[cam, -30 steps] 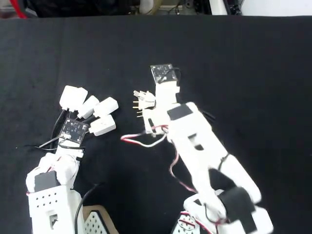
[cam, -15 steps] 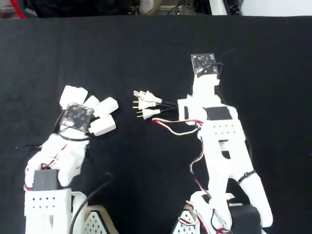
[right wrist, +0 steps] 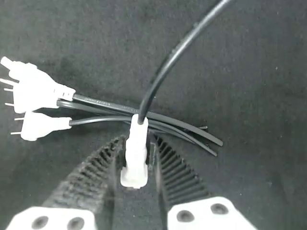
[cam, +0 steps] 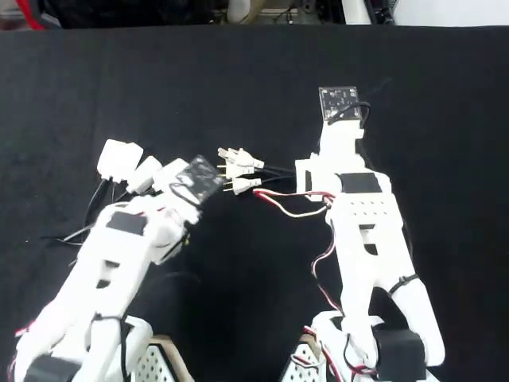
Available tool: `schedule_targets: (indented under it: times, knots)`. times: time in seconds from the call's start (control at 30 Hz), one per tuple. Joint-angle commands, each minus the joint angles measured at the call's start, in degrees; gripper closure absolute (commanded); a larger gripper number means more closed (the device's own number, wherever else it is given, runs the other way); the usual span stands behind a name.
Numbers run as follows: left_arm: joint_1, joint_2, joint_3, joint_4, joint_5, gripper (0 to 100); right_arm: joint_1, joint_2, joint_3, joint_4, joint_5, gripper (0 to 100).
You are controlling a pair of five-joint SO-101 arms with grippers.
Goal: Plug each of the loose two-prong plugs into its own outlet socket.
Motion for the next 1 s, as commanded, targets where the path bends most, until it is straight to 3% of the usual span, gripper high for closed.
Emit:
schedule_targets:
  times: [0.0, 0.27, 0.43, 0.5, 0.77, 0.97]
  knots:
    - [0.7, 4.9, -4.1, -6.2, -1.4, 86, 0.5, 0.1, -1.4, -1.0, 0.1, 98.5]
    - [-2.8, 0.7, -5.3, -5.8, -5.3, 85, 0.4, 0.1, -1.4, -1.0, 0.1, 98.5]
    - [-5.4, -1.2, -9.3, -4.7, -8.8, 76, 0.4, 0.1, -1.4, -1.0, 0.1, 98.5]
    - [-5.2, 1.7, -10.7, -4.6, -12.1, 73, 0.4, 0.1, -1.4, -1.0, 0.1, 98.5]
    - [-4.9, 24.7, -17.4, -8.9, -12.7, 76, 0.4, 0.1, -1.4, -1.1, 0.1, 98.5]
    - [-6.5, 32.4, -21.6, -8.9, -12.7, 76, 0.4, 0.1, -1.4, -1.1, 0.4, 98.5]
